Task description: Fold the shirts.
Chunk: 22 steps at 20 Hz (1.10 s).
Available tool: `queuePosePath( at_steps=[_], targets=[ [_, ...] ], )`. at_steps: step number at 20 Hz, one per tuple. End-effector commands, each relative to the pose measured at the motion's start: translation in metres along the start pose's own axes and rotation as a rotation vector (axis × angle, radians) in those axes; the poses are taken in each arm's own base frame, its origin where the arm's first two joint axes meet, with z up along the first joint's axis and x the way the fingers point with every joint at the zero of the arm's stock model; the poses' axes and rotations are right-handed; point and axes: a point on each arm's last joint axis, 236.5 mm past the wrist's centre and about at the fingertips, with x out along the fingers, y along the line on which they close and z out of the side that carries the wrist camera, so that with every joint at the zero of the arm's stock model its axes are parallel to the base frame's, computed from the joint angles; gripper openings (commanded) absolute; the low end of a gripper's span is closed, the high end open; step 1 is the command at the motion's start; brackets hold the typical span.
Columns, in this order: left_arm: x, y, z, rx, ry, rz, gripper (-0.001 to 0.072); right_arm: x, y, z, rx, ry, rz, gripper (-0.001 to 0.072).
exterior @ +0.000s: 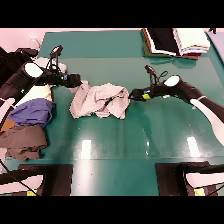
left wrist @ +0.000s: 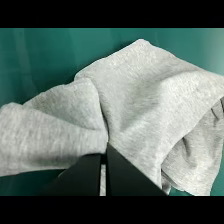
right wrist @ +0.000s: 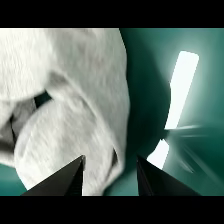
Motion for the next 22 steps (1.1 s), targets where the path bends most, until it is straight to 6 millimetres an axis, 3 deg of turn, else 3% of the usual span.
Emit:
queuePosePath(
  at_steps=[1,2,3,4,6,8,10,11,13,15,17,19,20,22],
  targets=[
    [-0.001,0.0,-0.001,-0.003,0.005,0.002,0.0021,0.024,0.009,0.021,-0.024,-0.02,0.017,0.0357],
    [-0.001,0.0,-0.002,-0.003,0.009,0.001,0.0021,0.026,0.009,0.026,-0.027,-0.026,0.016,0.0264],
    [-0.001,0.0,-0.003,-0.003,0.014,0.001,0.0021,0.027,0.009,0.031,-0.032,-0.033,0.018,0.0103],
    [-0.001,0.0,-0.003,-0.003,0.017,0.0,0.002,0.026,0.01,0.037,-0.046,-0.048,0.014,0.0011],
    [-0.009,-0.001,0.005,0.0,-0.005,0.0,0.002,0.006,0.016,0.055,-0.116,-0.089,-0.008,0.001],
    [-0.046,-0.007,0.037,0.02,-0.101,-0.002,0.002,-0.044,0.033,0.08,-0.239,-0.165,-0.055,0.0009],
    [-0.116,-0.025,0.086,0.073,-0.279,0.0,0.002,-0.118,0.062,0.101,-0.377,-0.256,-0.105,0.001],
    [-0.163,-0.042,0.108,0.12,-0.39,-0.002,0.002,-0.157,0.08,0.105,-0.429,-0.297,-0.116,0.001],
    [-0.26,-0.088,0.134,0.244,-0.599,-0.01,0.002,-0.238,0.123,0.099,-0.526,-0.382,-0.125,0.0009],
    [-0.349,-0.14,0.132,0.357,-0.774,-0.037,0.002,-0.299,0.158,0.08,-0.597,-0.445,-0.125,0.001],
    [-0.421,-0.18,0.114,0.441,-0.908,-0.057,0.002,-0.35,0.187,0.058,-0.627,-0.508,-0.126,0.001],
    [-0.474,-0.207,0.094,0.498,-1.014,-0.072,0.0019,-0.391,0.208,0.039,-0.636,-0.587,-0.13,0.0009],
    [-0.49,-0.216,0.087,0.515,-1.048,-0.077,0.0019,-0.404,0.214,0.033,-0.636,-0.622,-0.132,0.0009],
    [-0.502,-0.224,0.08,0.529,-1.068,-0.092,0.0019,-0.415,0.215,0.023,-0.589,-0.65,-0.128,0.0009]
  ],
)
